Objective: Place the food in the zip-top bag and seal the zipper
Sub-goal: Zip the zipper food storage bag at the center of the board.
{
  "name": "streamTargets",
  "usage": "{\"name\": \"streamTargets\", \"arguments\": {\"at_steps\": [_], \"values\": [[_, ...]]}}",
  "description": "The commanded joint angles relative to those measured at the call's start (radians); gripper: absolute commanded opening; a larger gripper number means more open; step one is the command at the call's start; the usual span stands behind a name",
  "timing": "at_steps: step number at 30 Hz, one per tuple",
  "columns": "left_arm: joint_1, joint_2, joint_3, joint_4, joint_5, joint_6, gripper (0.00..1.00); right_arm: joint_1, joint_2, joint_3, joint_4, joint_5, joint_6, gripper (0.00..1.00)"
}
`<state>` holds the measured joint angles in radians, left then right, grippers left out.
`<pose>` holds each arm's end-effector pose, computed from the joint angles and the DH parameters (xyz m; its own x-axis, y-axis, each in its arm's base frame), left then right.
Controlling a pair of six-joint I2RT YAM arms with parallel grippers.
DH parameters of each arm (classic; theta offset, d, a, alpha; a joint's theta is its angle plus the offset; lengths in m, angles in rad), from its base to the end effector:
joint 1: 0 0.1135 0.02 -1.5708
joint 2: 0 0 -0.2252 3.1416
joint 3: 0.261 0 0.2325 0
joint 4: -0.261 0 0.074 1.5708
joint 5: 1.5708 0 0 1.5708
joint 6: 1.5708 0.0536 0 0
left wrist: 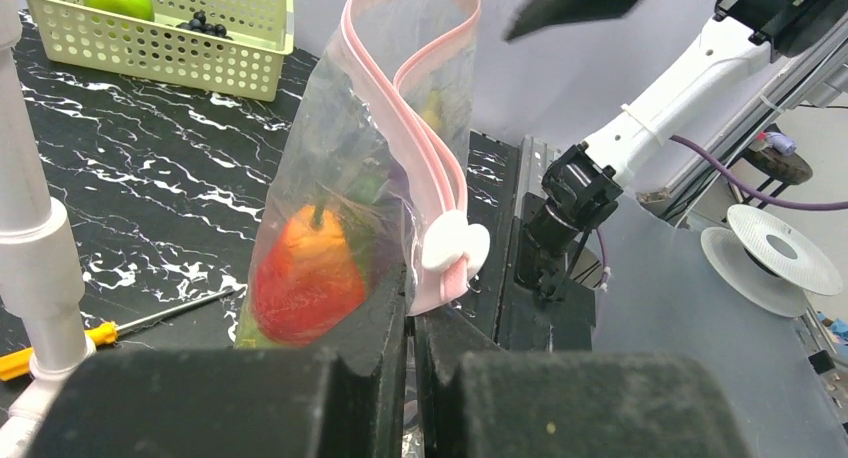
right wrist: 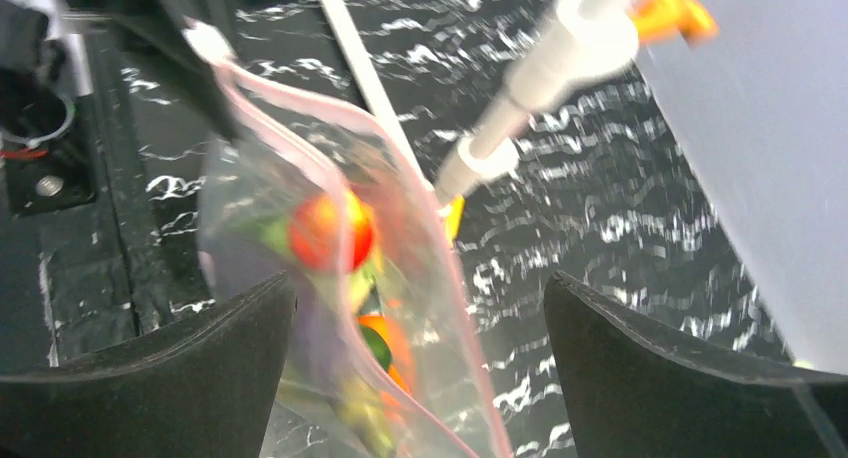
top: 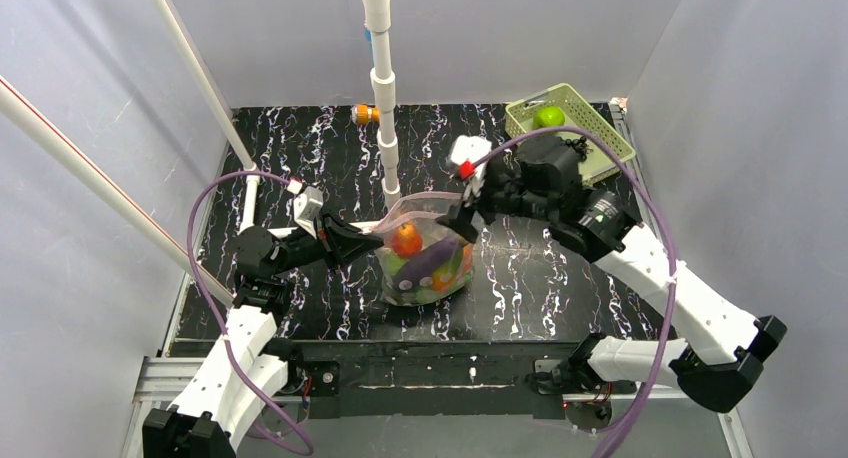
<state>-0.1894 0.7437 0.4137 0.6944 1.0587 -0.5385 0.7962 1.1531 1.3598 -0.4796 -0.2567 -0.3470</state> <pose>0.1679 -0.0798 0.2857 -0.1571 -0.2258 -0.9614 0.9454 0.2471 -0.2125 0.1703 0.1935 0.3902 0.1160 -0.3518 -0.9289 -0.8750 0.4064 -0.2631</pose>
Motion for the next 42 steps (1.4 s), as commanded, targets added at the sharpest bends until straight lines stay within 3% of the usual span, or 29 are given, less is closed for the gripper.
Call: {"name": "streamTargets", "arguments": {"at_steps": [1,5,12,19,27,36,39,42], "values": [[-0.002,-0.001,0.034,-0.005,0.029,0.01,0.0,0.176,0.055,0.113,0.064,0.04,-0.131,0.98],[-0.003,-0.006,0.033,-0.005,0.019,0.001,0.0,0.273,0.155,0.206,-0.002,-0.087,-0.236,0.99],[-0.004,-0.042,0.025,-0.009,-0.021,-0.005,0.0,0.304,0.316,0.414,-0.173,-0.166,-0.33,0.94],[-0.003,-0.067,0.014,-0.009,-0.034,-0.011,0.0,0.324,0.434,0.545,-0.302,-0.205,-0.377,0.62],[-0.005,-0.074,0.008,0.001,-0.037,-0.021,0.0,0.339,0.478,0.538,-0.287,-0.123,-0.393,0.53],[-0.007,-0.072,0.005,0.015,-0.03,-0.032,0.0,0.342,0.462,0.479,-0.19,-0.102,-0.347,0.55],[-0.007,-0.071,0.005,0.021,-0.029,-0.035,0.0,0.344,0.47,0.478,-0.191,-0.091,-0.348,0.47],[-0.007,-0.073,0.007,0.017,-0.027,-0.035,0.0,0.344,0.475,0.478,-0.185,-0.087,-0.352,0.28]]}}
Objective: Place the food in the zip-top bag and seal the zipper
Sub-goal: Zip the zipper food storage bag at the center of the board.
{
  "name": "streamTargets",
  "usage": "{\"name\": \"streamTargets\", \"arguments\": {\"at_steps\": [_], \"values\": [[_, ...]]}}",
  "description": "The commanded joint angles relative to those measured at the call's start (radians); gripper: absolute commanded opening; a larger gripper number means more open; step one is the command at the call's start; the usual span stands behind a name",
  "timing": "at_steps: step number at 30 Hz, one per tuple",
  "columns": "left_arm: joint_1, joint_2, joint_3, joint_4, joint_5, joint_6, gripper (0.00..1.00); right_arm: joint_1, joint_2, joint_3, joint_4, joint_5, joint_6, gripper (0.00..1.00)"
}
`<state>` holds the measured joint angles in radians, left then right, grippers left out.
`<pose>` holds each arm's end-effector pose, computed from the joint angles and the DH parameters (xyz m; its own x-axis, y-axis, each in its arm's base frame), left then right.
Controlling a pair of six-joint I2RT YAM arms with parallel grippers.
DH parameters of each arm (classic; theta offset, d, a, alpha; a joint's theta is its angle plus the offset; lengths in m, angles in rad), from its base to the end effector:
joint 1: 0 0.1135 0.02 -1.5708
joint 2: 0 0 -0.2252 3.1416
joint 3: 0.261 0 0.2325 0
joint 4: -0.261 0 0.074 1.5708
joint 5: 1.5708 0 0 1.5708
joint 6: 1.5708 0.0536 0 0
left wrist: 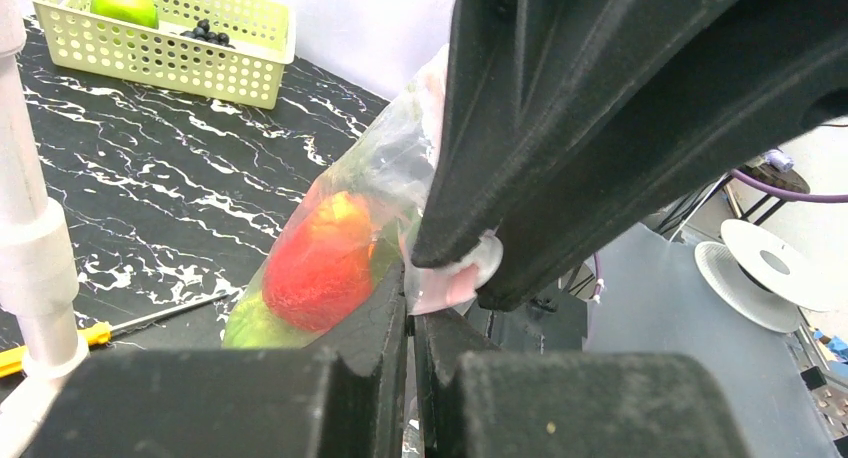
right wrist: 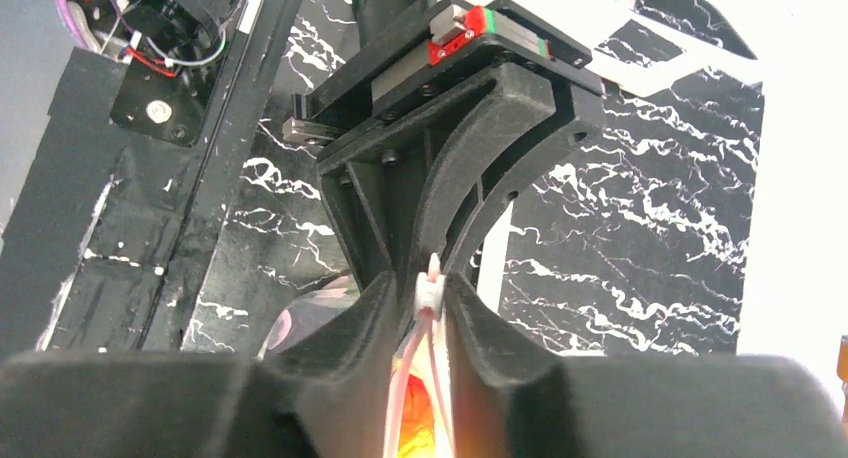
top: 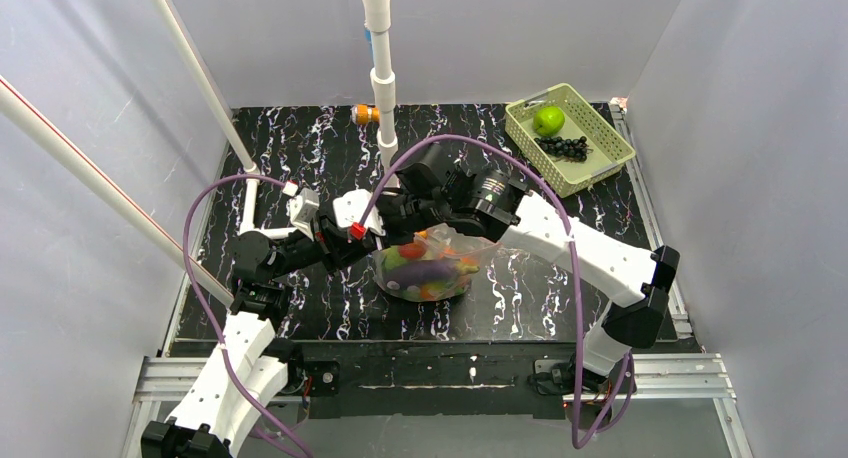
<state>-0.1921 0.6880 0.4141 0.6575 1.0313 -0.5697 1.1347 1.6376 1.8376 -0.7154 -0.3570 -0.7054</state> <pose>0.1607 -0.0781 0.2915 -0.1648 -0.2502 -0.9541 0.9384 0.2582 -0.2298 0.1314 0.3264 0.3804 0.4754 -0.4180 -0.7741 -0.8794 -0.1981 -0.4330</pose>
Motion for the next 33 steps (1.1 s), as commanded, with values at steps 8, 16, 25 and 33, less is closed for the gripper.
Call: {"name": "streamTargets", "arguments": {"at_steps": [8,16,25,33], "values": [[-0.004,-0.037,0.008,0.012,-0.019,0.018,0.0,0.007,0.008,0.016,0.025,0.061,-0.009,0.01],[-0.004,-0.074,0.005,-0.038,-0.053,0.062,0.0,-0.073,-0.146,-0.16,0.082,-0.025,0.04,0.01],[-0.006,-0.056,0.006,0.032,-0.006,0.037,0.0,-0.13,-0.275,-0.308,0.173,-0.092,0.16,0.01],[-0.097,-0.068,0.051,-0.105,-0.065,0.155,0.37,-0.13,-0.217,-0.21,0.187,-0.138,0.198,0.01]]}}
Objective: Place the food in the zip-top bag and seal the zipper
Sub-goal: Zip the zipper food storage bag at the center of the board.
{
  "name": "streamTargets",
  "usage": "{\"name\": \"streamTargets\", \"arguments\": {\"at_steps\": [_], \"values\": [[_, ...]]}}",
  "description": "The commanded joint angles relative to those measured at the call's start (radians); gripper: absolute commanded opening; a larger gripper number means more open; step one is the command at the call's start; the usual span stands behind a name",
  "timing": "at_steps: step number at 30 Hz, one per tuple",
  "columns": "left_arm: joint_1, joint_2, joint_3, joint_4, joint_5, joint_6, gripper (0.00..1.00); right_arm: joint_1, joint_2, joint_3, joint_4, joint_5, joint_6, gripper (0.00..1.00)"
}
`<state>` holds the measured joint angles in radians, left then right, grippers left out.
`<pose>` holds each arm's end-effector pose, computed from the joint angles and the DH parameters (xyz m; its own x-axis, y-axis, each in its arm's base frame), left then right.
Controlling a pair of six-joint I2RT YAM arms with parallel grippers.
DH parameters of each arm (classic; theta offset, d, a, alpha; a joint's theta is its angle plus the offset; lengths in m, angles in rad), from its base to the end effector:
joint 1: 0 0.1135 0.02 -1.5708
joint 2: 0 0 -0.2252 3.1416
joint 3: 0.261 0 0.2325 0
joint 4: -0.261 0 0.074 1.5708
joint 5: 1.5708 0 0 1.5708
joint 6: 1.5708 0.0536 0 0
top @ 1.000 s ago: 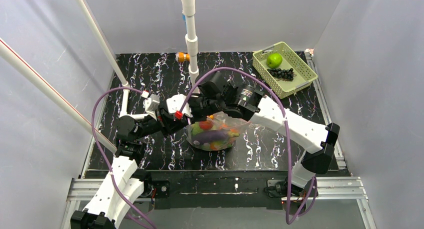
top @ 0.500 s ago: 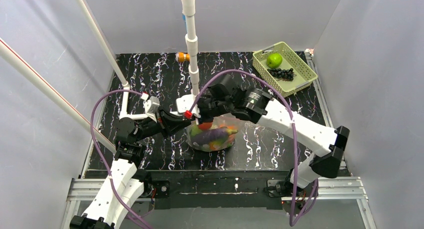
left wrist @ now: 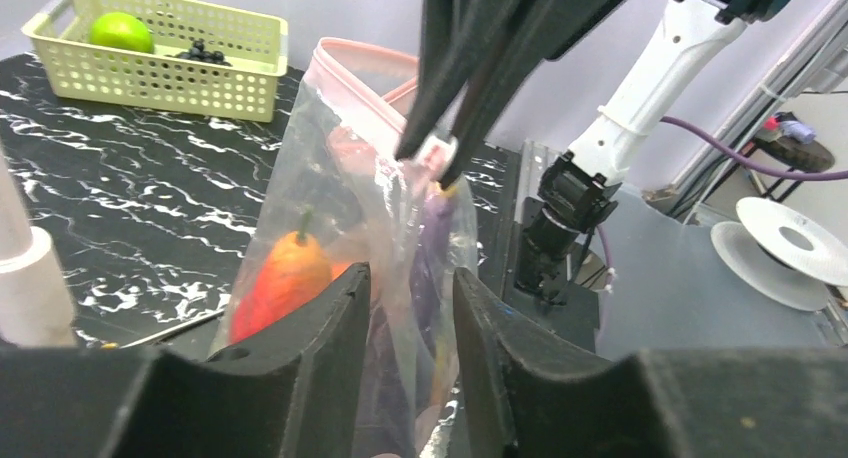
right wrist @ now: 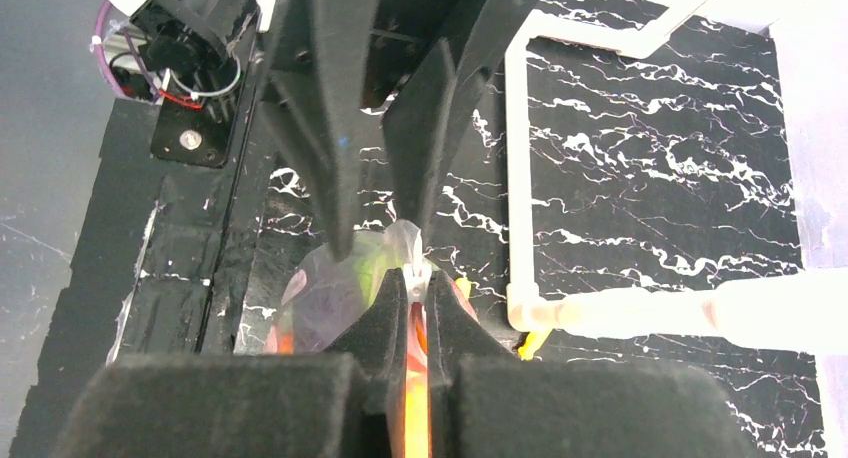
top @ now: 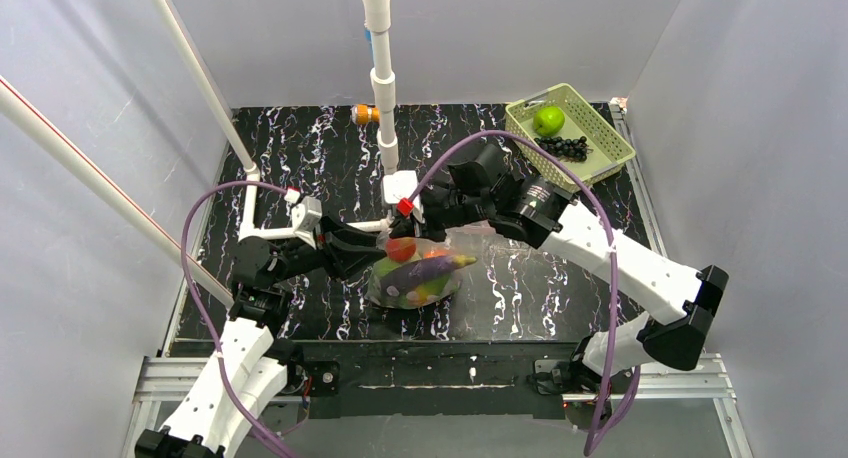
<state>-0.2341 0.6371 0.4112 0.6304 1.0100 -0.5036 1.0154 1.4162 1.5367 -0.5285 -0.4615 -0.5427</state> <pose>0.1505 -0.0826 0.2960 -0.0897 -0.2425 -0.9660 0.9560 0.2509 -0.1517 0.1448 0.2786 0.3742 0.3251 -0.3532 -0.8773 -0.9441 -0.0672 -0.3228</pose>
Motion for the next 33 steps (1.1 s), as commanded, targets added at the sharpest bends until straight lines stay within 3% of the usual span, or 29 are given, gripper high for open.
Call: {"name": "streamTargets", "arguments": {"at_steps": [1,7,18,23,27,29,33], "values": [[-0.073,-0.018,0.064,-0.106,-0.056,0.112,0.4,-0.009,0.02,0.109,-0.006,-0.04,0.032,0.01],[-0.099,-0.006,0.103,-0.155,-0.094,0.157,0.54,-0.009,0.07,0.182,-0.06,-0.066,0.019,0.01],[-0.103,0.082,0.153,-0.155,-0.079,0.196,0.54,0.0,0.074,0.196,-0.074,-0.079,0.011,0.01],[-0.109,0.121,0.153,-0.091,-0.06,0.167,0.39,0.0,0.073,0.196,-0.075,-0.075,0.009,0.01],[-0.111,0.133,0.162,-0.05,-0.062,0.153,0.11,0.0,0.079,0.201,-0.079,-0.074,0.015,0.01],[-0.111,0.133,0.164,-0.043,-0.061,0.156,0.02,0.002,0.081,0.203,-0.076,-0.063,0.026,0.01],[-0.112,0.064,0.1,-0.015,-0.134,0.185,0.0,0.002,0.069,0.186,-0.072,-0.008,0.033,0.01]]}}
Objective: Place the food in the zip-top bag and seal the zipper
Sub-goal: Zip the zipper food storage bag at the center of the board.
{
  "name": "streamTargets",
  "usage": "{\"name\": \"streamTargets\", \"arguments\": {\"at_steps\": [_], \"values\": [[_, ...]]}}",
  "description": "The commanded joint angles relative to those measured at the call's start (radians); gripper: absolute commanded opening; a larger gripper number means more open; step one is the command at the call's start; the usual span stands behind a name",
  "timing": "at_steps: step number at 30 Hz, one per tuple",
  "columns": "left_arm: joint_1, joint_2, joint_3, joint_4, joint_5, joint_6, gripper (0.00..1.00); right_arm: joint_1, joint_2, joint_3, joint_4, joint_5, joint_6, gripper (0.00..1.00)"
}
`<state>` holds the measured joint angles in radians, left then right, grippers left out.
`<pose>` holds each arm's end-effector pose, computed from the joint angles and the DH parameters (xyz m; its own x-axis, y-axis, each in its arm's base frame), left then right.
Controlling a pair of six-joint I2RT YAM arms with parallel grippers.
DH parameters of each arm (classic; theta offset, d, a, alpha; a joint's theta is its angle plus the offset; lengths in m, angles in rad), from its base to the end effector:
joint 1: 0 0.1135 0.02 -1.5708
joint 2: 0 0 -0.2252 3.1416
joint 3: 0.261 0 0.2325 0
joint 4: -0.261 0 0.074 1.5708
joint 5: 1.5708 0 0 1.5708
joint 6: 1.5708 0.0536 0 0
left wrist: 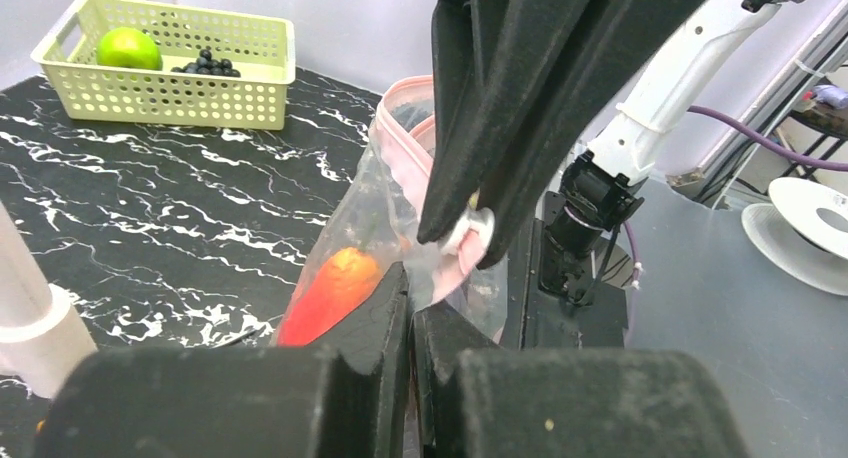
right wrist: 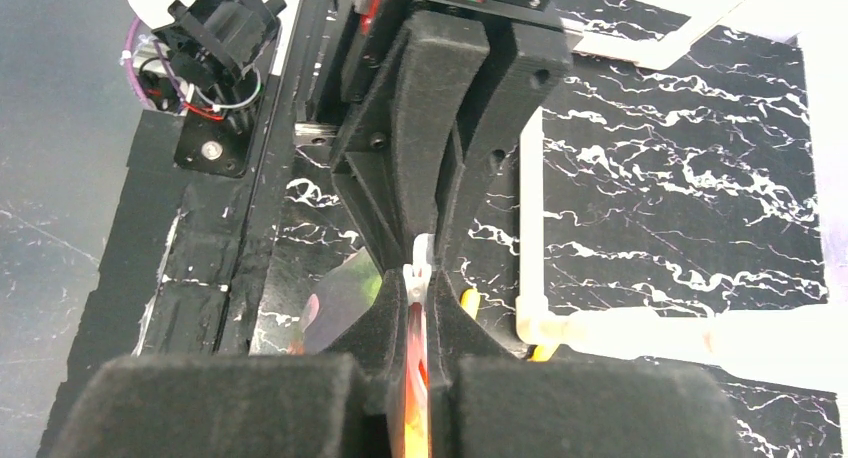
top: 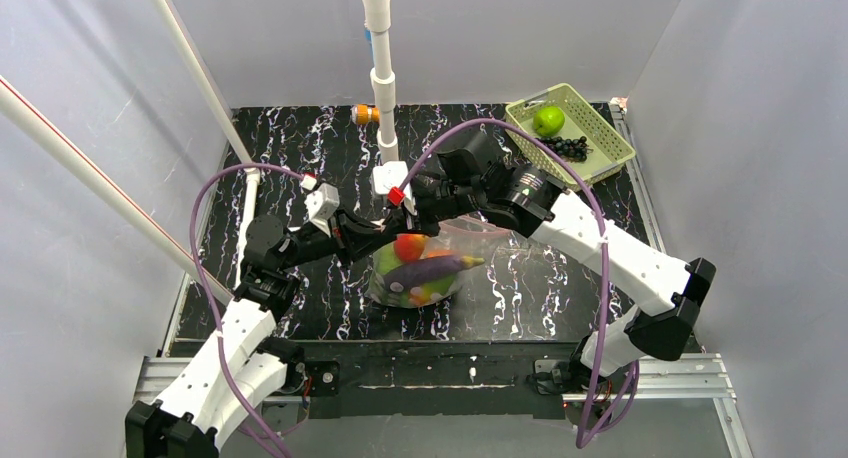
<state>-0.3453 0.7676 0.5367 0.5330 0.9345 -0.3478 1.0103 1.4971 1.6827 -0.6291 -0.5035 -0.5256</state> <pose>0.1655 -0.1054 0.3084 -0.0516 -0.1967 -0.9791 0.9638 0.2470 -0.1004 0.1495 0.2868 0.3866 0.2911 -0.3628 -0.8852 -0.9566 -0.0989 -0.2741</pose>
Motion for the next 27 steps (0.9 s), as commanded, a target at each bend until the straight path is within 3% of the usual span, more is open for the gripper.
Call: {"name": "streamTargets", "arguments": {"at_steps": [1,6,13,19,20,23,25,27], "values": [[0.0,-0.087,-0.045,0.087,-0.075,0.033,0.0,0.007,-0.025,0.026,0.041,0.052,0.018,0.01],[0.0,-0.127,-0.077,0.072,-0.095,0.031,0.0,-0.034,-0.125,-0.105,0.136,0.087,0.06,0.01],[0.0,-0.137,-0.073,0.052,-0.091,0.042,0.0,-0.086,-0.237,-0.231,0.13,0.09,0.076,0.01],[0.0,-0.11,-0.023,-0.013,-0.043,0.032,0.0,-0.087,-0.238,-0.206,0.087,0.079,0.074,0.01],[-0.001,-0.103,-0.001,-0.047,-0.032,0.03,0.03,-0.087,-0.238,-0.203,0.083,0.076,0.073,0.01],[-0.003,-0.099,0.045,-0.113,-0.054,0.009,0.39,-0.087,-0.235,-0.19,0.08,0.044,0.075,0.01],[-0.013,-0.104,0.055,-0.111,-0.071,-0.006,0.57,-0.087,-0.232,-0.185,0.088,0.02,0.08,0.01],[-0.028,-0.094,0.074,-0.106,-0.071,-0.014,0.64,-0.087,-0.225,-0.181,0.098,-0.004,0.083,0.01]]}}
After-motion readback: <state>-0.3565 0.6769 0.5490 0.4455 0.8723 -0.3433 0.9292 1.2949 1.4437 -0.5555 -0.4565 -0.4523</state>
